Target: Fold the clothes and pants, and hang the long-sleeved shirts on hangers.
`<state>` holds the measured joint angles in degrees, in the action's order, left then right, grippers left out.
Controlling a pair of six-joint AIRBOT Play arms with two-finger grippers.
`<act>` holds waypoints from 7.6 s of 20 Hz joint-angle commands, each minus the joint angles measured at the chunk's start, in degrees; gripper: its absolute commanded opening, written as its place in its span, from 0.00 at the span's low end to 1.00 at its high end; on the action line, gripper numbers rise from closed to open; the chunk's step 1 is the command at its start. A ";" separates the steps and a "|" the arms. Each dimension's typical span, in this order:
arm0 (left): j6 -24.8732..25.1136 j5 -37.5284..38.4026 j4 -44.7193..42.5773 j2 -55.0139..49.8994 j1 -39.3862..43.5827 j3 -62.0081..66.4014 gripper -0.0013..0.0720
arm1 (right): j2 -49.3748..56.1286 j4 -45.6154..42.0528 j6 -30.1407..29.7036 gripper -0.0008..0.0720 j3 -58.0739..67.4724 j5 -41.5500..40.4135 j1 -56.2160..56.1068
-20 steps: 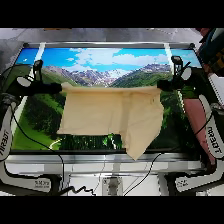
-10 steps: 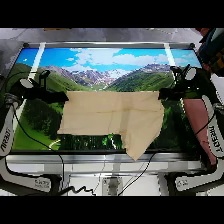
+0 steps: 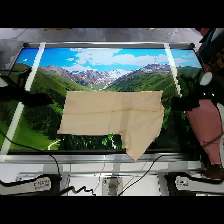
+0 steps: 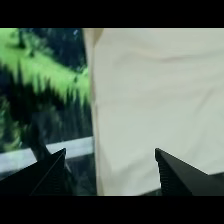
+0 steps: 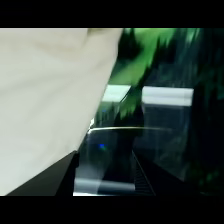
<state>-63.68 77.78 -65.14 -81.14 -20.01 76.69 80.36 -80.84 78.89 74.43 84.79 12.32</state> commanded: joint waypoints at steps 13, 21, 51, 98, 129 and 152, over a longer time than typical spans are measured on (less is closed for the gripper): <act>0.24 -1.57 6.91 13.11 -18.88 -28.83 0.83 | -16.02 27.04 1.57 0.63 -49.00 -17.81 4.42; 0.00 -3.72 11.67 13.09 -18.88 -35.52 0.83 | -12.68 36.17 -5.16 0.38 -52.63 -26.14 2.73; 4.81 -35.43 42.51 16.04 1.73 -31.80 0.04 | -35.67 40.33 7.15 0.03 -38.14 -50.84 -7.17; -0.37 -19.19 10.64 -14.84 14.29 7.08 0.04 | 7.80 24.68 1.05 0.03 -7.61 -56.87 -27.98; 1.62 -46.01 43.12 -20.96 53.86 8.17 0.25 | 15.15 13.88 14.40 0.04 22.93 -25.99 -12.00; 7.15 -21.38 23.45 -13.90 32.33 8.20 0.98 | 30.21 35.08 -7.48 0.70 11.10 -25.90 -20.15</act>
<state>-56.75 53.47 -37.93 -95.42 14.39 84.86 110.24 -45.93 71.33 85.71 62.30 -3.60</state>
